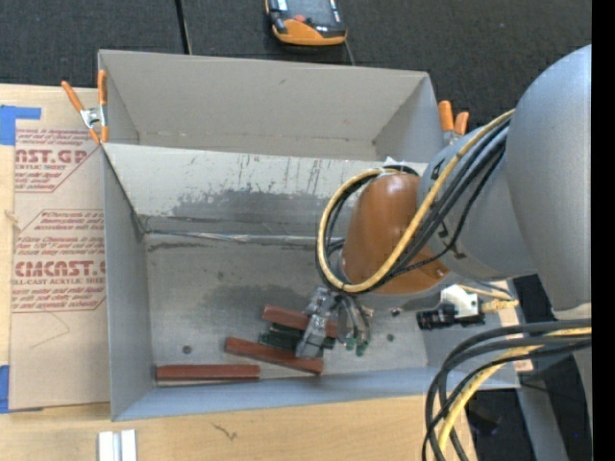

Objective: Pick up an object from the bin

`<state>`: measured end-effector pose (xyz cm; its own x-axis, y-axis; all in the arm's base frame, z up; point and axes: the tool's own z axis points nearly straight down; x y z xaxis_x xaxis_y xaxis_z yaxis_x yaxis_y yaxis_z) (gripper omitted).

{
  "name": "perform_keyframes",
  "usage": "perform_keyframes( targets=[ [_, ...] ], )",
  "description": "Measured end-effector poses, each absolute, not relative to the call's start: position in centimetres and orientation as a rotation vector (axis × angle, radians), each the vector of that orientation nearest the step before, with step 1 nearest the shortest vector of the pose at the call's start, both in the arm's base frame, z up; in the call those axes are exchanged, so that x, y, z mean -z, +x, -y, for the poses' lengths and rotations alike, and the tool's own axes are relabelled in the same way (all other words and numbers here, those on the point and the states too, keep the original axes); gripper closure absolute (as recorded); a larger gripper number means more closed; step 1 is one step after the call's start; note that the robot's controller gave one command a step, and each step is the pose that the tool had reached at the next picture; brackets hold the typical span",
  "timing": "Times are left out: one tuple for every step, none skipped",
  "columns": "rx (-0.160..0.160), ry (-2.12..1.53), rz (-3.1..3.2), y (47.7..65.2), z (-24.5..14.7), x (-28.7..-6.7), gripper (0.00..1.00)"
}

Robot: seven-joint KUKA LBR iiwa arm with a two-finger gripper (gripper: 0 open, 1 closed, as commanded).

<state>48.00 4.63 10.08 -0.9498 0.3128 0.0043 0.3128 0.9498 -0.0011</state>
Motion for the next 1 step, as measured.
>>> perform_keyframes(
  targets=[
    [0.000,-0.496,3.099,48.02,-4.65,-11.59,1.00]
  ],
)
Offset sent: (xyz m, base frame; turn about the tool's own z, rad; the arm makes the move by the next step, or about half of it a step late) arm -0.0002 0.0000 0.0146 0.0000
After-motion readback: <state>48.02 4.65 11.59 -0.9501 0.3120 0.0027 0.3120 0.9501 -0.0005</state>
